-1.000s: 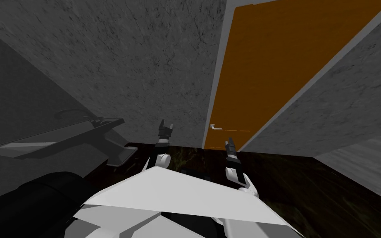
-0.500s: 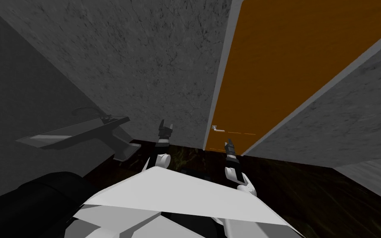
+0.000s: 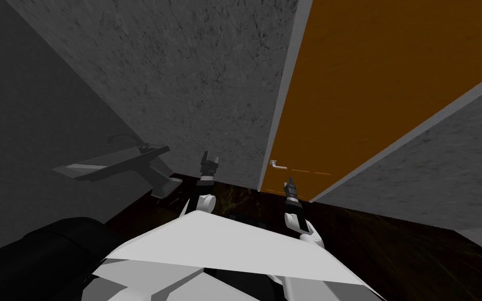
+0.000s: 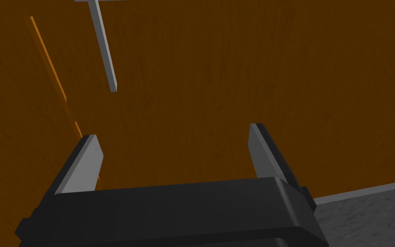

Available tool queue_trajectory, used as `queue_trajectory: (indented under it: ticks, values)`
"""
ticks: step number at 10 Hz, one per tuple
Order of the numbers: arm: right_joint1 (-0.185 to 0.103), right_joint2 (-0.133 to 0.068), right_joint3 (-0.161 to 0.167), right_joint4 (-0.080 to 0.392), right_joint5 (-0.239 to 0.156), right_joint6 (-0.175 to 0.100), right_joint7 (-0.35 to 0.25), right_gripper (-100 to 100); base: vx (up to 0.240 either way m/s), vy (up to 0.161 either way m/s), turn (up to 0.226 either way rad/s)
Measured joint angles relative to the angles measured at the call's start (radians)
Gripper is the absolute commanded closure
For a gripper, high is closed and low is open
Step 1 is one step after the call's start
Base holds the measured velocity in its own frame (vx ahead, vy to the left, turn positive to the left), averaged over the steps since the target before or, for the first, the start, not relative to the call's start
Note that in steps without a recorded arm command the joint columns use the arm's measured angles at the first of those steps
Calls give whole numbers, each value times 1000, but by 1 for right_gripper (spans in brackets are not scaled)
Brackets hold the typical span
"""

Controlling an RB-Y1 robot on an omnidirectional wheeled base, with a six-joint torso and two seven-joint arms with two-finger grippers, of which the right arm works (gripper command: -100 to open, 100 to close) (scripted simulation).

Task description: Pull the door open

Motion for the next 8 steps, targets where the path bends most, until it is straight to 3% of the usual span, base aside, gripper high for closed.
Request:
queue_trajectory:
  ticks: [2,8]
  values:
    - [-21,0,-3,50,-5,-8,-3,-100,25,-44,71]
    - [-90,-12,-13,224,-23,-29,-21,-100,30,-56,154]
